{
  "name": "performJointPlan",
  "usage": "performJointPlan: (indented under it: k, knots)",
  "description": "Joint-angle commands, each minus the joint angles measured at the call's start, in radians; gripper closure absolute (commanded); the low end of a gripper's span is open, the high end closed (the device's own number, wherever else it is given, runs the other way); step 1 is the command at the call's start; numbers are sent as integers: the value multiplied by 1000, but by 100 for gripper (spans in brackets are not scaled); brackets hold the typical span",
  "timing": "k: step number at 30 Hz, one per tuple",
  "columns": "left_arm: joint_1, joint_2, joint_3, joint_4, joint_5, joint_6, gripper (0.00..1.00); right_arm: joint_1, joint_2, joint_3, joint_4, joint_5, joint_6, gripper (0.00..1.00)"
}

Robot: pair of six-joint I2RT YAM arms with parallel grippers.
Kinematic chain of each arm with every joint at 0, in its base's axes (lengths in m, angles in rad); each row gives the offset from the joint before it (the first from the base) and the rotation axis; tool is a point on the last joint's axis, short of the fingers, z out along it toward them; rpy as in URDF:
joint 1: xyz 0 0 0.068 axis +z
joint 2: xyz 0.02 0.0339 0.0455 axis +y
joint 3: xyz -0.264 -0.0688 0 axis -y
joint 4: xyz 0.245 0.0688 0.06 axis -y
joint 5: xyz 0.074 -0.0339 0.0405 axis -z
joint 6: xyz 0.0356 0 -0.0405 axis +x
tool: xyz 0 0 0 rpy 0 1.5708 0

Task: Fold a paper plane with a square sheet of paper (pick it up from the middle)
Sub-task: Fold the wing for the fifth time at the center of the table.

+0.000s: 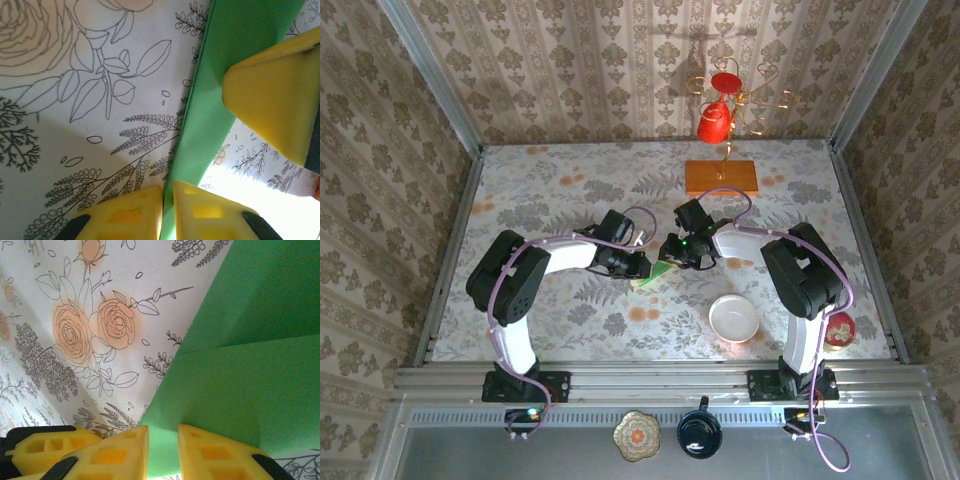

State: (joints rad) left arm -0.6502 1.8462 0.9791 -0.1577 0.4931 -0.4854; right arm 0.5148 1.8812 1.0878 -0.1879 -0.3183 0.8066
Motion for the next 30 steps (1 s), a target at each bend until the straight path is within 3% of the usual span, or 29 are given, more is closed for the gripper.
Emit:
performJointPlan:
  k: [1, 22, 30]
  knots:
    - [-17, 86, -22, -47, -57, 11, 83, -7, 24, 18, -31, 38, -4, 76]
    - [-9, 59, -36, -58, -68, 5, 86, -19, 65, -50, -27, 45, -6, 77]
    - [-6, -101, -16, -88, -129, 1, 82, -21, 78, -67, -28, 50, -10, 78]
